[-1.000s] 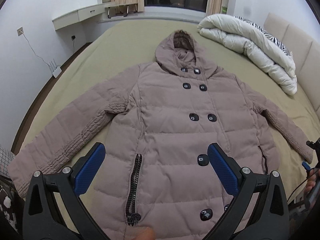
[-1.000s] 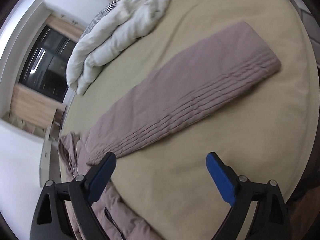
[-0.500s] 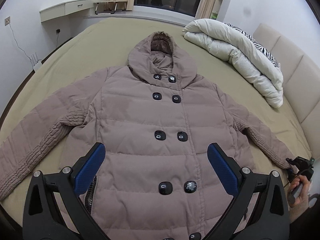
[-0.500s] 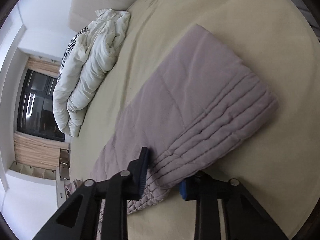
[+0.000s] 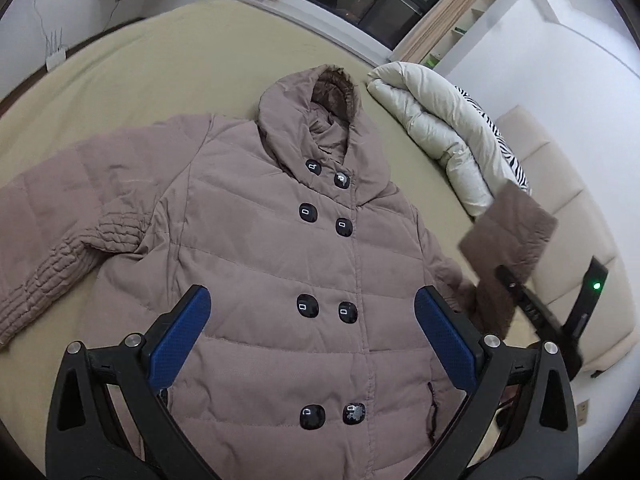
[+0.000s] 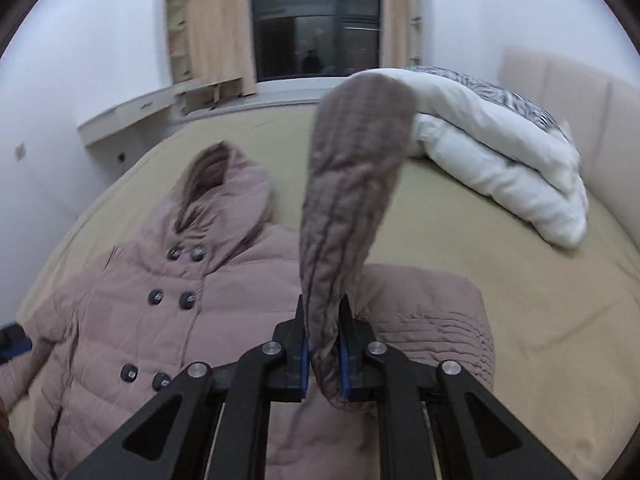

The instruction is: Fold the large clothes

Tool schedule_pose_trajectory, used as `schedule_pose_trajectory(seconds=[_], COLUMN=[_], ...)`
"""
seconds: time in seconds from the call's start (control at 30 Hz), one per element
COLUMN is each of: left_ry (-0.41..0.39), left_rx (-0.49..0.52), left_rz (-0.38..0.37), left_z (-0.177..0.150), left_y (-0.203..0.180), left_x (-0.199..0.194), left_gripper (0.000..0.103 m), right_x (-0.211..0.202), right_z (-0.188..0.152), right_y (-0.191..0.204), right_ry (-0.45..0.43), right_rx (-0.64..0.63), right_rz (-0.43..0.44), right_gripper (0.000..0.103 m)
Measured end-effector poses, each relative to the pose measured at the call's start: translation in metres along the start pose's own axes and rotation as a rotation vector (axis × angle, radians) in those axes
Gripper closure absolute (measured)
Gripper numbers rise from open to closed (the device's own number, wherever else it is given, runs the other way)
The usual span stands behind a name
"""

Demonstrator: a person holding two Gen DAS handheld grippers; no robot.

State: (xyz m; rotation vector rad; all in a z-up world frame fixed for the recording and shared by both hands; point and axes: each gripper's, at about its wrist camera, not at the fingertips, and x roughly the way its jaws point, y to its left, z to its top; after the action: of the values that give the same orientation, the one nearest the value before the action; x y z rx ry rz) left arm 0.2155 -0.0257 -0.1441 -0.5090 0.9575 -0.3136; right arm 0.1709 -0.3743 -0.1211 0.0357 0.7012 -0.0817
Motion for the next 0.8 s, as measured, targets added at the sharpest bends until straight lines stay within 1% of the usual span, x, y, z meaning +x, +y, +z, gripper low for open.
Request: schedule_pose_trajectory(seconds=[0.03,0.07,0.13,0.2,0.23,0.3,0.43,0.47,0.53,0.57,0.63,0.7,0.73,0.77,0.8], left_ry=[0.014,0.028,0.071,0.118,0.138,0.170,0.250,0.269,0.292,0.305,0.340,0.364,0.370,0.380,0.408], left_rx=[-0.021,-0.039,-0.087,-0.159,-0.181,-0.215,-0.312,-0.313,-0.284,-0.286,-0.324,-0.331,-0.333,-0.329,-0.316], left_rz=[-0.018,-0.038,-0.091,-0.139,-0.156,-0.187,-0.295,-0.300,-0.277,-0.279,-0.302,-0.314,-0.307,-0.311,-0.309], left_z=[0.003,0.007,0.013,0.015,0.013,0.012,0.010,0.012,0.017,0.019,0.023,0.026,0.027,0.028,0.029], left_y=[0.008,0.015,0.028,0.042,0.045,0.049,0.050,0.047,0.038,0.036,0.037,0.036,0.035,0.034,0.031], left_x=[0.004,0.009,0.024,0.040,0.048,0.061,0.090,0.098,0.111,0.118,0.132,0.143,0.146,0.150,0.156], left_gripper=[0.000,0.000,0.000,0.000,0.000,0.000,0.000,0.000,0.000,0.000,0.000,0.000,0.008,0.036,0.052], right_x=[0.010,0.016,0.029,0.044,0.046,0.044,0.032,0.032,0.026,0.024,0.022,0.023,0.024,0.025,0.025], right_z=[-0.004,-0.011,-0.033,-0.058,-0.067,-0.074,-0.063,-0.068,-0.071,-0.072,-0.074,-0.078,-0.079,-0.080,-0.080], right_y=[0.026,0.042,0.081,0.108,0.112,0.113,0.110,0.120,0.125,0.129,0.135,0.140,0.141,0.143,0.144], right_ry=[0.009,0.015,0.027,0.066,0.073,0.065,0.012,-0.001,-0.028,-0.035,-0.041,-0.038,-0.036,-0.035,-0.033], right_rx=[-0.072,-0.128,-0.285,-0.402,-0.425,-0.423,-0.411,-0.418,-0.429,-0.435,-0.461,-0.472,-0.472,-0.474,-0.470], right_rz=[0.006,0.004,-0.023,-0.034,-0.035,-0.039,-0.040,-0.037,-0.025,-0.018,-0.014,-0.007,-0.003,-0.003,-0.002], right_gripper=[0.090,0.090,0.089,0.089,0.089,0.089,0.089,0.090,0.089,0.089,0.089,0.089,0.089,0.088,0.088])
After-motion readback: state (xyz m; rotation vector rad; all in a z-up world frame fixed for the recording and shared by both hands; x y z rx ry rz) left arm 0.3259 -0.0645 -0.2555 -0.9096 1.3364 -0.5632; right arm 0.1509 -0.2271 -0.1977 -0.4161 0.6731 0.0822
